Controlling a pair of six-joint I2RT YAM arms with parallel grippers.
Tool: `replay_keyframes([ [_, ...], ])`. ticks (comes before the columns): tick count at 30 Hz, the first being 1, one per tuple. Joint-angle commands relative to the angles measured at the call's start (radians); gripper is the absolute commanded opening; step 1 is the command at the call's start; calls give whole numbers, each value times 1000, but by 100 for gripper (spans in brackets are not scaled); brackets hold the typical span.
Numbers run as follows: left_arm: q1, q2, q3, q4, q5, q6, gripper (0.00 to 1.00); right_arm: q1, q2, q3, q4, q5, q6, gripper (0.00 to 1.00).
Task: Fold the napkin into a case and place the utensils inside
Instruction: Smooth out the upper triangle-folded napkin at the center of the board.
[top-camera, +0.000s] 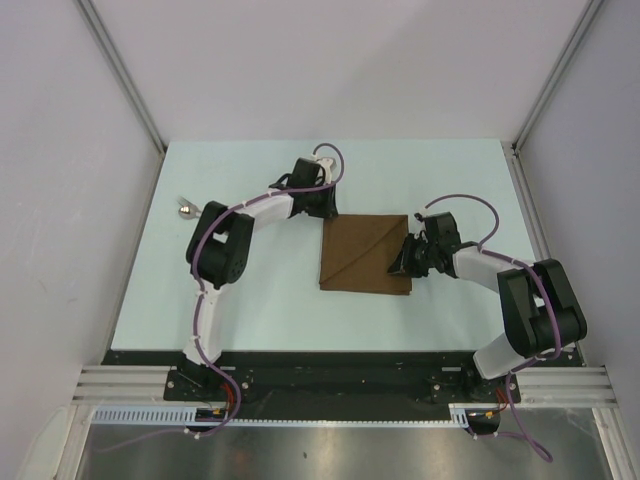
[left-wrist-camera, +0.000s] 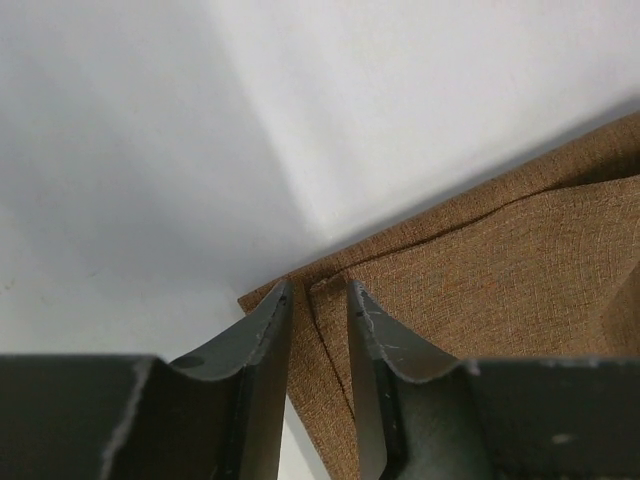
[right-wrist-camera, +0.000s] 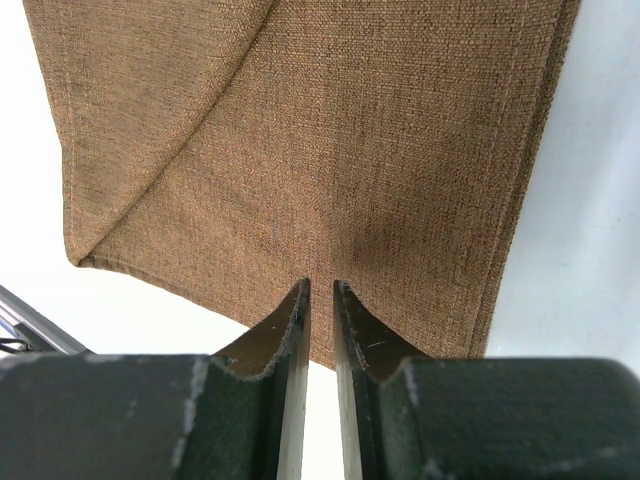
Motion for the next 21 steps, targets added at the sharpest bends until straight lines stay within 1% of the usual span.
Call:
replay_keyframes([
  [1,-6,33,34,33,21,-29,33,-2,3,-1,30,-11,7,19],
  [3,-11,42,36,34,21,-35,32,-2,4,-3,28,-14,7,18],
  [7,-11,48,33,31,12,-43,25,-2,7,-3,25,-9,6,17],
  [10,-11,46,36,26,18,-44,17,-2,18,0,13,5,6,17],
  [11,-11,43,37,23,21,-46,12,-5,24,0,11,8,12,17],
  [13,-11,18,39,19,38,-56,6,-11,23,-14,17,28,26,16],
  [14,-11,5,28,22,40,-61,0,-14,21,-15,19,35,35,16],
  [21,-3,-90,-13,10,54,-112,0,-46,41,-40,39,57,63,12],
])
